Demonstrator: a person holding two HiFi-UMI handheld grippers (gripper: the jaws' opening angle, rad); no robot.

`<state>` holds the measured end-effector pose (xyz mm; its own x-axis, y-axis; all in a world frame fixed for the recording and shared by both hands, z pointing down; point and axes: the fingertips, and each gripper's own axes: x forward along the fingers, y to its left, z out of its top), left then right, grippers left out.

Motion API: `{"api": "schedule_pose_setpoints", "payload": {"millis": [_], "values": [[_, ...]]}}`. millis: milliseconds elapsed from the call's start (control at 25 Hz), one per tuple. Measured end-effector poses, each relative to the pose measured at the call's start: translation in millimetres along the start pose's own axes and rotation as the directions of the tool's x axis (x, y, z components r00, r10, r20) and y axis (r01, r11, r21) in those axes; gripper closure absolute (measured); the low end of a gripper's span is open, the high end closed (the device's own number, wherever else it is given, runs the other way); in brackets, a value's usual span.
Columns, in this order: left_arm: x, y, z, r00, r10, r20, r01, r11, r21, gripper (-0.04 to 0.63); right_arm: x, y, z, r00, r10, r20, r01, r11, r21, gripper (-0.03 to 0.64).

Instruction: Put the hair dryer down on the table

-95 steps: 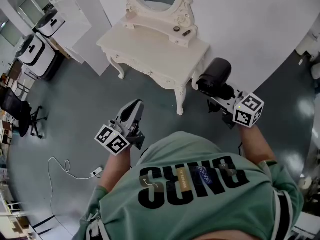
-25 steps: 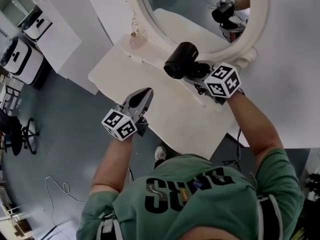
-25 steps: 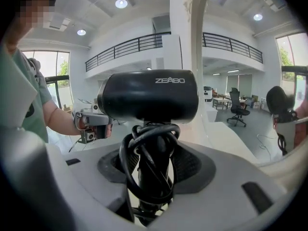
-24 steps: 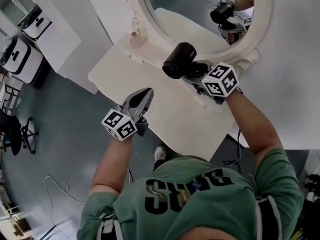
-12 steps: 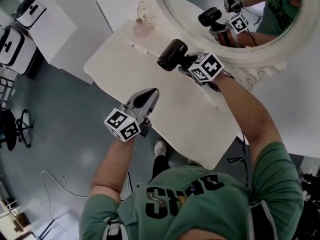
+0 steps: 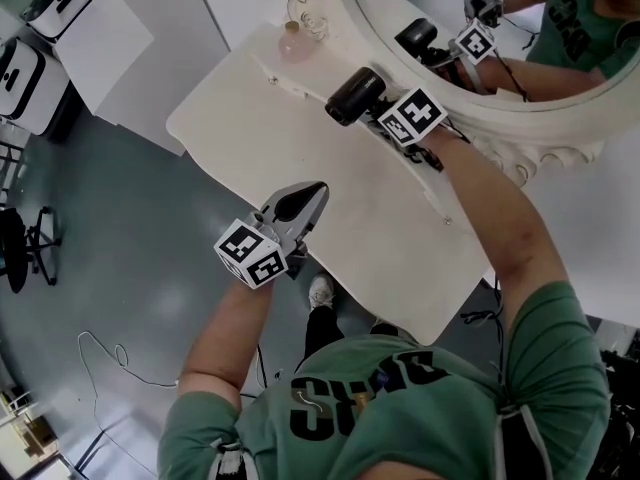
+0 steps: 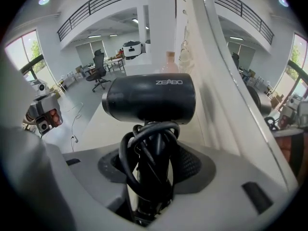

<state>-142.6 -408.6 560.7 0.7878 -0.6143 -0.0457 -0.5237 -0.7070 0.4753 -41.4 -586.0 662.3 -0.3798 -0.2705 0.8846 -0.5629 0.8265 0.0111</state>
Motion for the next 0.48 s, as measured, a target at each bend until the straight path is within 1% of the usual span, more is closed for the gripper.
{"api": "schedule_pose_setpoints", "payload": {"millis": [80,280,400,480], "values": [[-0.9,0.7,0.0,1.0,-0.003,-0.002,0.003,1.0,0.002,0.584,5.5,-4.1,-2.2,1.0,-0.006,-0.014,0.006,1.0,0.017,0.403],[-2.1,5.9,-2.4,1.0,-0.006,0.0,0.006,1.0,-0.011,0.584,11.2,-11.9,0.9,1.0,0.007,-0.015,-0.006,0.998,0.066,0.402],[-1.5,7.0,-5.7,1.0,-0.002,-0.002,0.002,1.0,-0.025,0.584,12.3,-11.6,1.8,1.0,0.016,-0.023,-0.014,0.997,0.078,0.4],[0.3,5.2,-7.4,1.0,-0.013,-0.007,0.013,1.0,-0.019,0.584,12.2,-11.6,1.9,1.0,0.015,-0.026,-0.013,0.996,0.083,0.397]]}}
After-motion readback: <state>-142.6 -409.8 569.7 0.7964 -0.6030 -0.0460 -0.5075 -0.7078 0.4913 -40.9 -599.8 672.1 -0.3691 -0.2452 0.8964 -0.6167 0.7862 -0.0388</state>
